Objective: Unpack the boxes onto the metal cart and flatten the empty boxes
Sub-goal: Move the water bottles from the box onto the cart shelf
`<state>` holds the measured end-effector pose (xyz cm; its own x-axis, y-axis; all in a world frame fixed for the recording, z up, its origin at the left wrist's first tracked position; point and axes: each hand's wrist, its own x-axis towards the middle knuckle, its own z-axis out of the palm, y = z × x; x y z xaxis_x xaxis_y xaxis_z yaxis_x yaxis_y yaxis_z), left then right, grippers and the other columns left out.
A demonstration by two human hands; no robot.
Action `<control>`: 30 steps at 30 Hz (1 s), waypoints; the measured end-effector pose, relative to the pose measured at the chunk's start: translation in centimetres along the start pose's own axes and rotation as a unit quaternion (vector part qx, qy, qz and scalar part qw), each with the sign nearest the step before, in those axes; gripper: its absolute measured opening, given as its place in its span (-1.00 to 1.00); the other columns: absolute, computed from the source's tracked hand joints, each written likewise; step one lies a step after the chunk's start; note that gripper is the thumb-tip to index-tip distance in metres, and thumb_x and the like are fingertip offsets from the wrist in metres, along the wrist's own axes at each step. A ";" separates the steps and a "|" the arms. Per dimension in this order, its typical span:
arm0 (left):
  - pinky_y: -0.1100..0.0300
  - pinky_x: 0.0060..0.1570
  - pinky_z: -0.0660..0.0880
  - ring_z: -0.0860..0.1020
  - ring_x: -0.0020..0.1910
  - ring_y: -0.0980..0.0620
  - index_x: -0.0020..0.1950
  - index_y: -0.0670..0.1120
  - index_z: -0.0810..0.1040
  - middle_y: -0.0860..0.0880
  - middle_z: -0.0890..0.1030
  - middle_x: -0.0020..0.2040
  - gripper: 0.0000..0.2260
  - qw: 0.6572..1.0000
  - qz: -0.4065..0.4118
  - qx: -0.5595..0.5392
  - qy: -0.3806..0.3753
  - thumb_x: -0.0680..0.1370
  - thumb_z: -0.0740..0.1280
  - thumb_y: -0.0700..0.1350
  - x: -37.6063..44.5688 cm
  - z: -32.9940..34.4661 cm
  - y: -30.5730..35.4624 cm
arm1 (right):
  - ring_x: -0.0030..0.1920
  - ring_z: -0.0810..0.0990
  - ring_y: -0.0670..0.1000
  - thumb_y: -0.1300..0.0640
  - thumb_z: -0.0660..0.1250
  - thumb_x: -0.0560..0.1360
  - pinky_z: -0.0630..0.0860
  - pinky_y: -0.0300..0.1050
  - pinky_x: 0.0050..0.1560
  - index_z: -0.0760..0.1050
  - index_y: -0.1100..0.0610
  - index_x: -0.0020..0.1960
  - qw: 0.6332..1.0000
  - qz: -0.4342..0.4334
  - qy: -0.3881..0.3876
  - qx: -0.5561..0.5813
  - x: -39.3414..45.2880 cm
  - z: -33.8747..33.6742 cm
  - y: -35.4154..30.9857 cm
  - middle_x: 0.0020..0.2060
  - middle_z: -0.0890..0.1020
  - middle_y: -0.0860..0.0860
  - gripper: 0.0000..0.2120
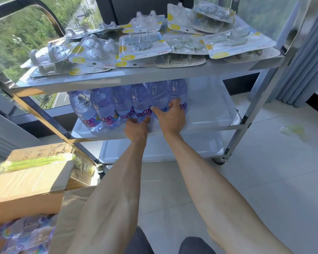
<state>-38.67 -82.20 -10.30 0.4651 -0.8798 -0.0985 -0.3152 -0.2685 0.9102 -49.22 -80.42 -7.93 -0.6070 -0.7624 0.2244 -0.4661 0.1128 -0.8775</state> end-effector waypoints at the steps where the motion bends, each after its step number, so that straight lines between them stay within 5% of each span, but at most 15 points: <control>1: 0.16 -0.16 0.43 0.52 -0.16 -0.06 -0.06 -0.14 0.43 -0.03 0.51 -0.17 -0.60 1.000 0.003 -0.009 0.001 0.38 0.57 0.02 0.1 0.0 -0.2 | -0.17 0.56 0.07 -0.27 0.54 0.26 0.36 -0.10 -0.29 0.38 0.13 0.04 1.000 0.012 0.002 -0.024 -0.2 0.3 0.0 -0.22 0.53 -0.06 -0.37; 11: -0.10 -0.10 0.61 0.63 -0.16 -0.17 -0.17 -0.08 0.38 -0.04 0.53 -0.23 -0.53 0.999 -0.019 -0.025 -0.019 0.25 0.59 0.11 1.2 0.3 -1.4 | -0.18 0.58 0.18 -0.09 0.38 0.53 0.26 -0.08 -0.27 0.44 0.20 -0.09 0.997 0.054 0.028 -0.054 -1.8 1.6 1.1 -0.22 0.63 0.12 -0.66; 17: -0.07 -0.03 0.62 0.68 -0.22 -0.14 0.07 -0.17 0.46 0.01 0.54 -0.19 -0.69 0.994 -0.006 -0.067 -0.083 0.46 0.47 -0.06 0.1 -1.8 -0.7 | -0.18 0.55 0.22 0.30 0.36 0.40 0.42 0.04 -0.17 0.48 0.23 -0.13 0.994 0.011 0.093 -0.055 -5.1 1.3 1.9 -0.24 0.60 0.15 -0.92; 22: 0.15 -0.01 0.47 0.58 -0.07 -0.05 0.11 -0.14 0.56 -0.07 0.66 -0.04 -0.77 0.998 0.059 0.027 -0.027 0.52 0.33 -0.05 -2.0 -7.6 -2.9 | 0.01 0.49 0.19 0.36 0.26 0.42 0.39 0.01 -0.08 0.50 0.24 0.03 0.996 0.013 0.069 -0.057 -9.3 1.8 2.0 -0.06 0.58 0.13 -0.80; 30: 0.10 -0.02 0.45 0.59 -0.02 -0.16 -0.01 -0.13 0.63 -0.12 0.67 -0.07 -0.83 0.987 0.062 0.079 0.129 0.54 0.29 -0.10 1.1 -24.1 -8.3 | -0.03 0.57 0.25 0.38 0.21 0.46 0.40 0.02 -0.08 0.53 0.26 0.02 0.998 0.027 -0.065 -0.007 -19.3 8.9 -5.3 -0.06 0.64 0.22 -0.80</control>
<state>-15.59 -71.50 -8.22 0.6032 -0.7864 0.1335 -0.4980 -0.2406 0.8331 -29.30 -72.02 -11.37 -0.5435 -0.8308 0.1199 -0.4452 0.1642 -0.8803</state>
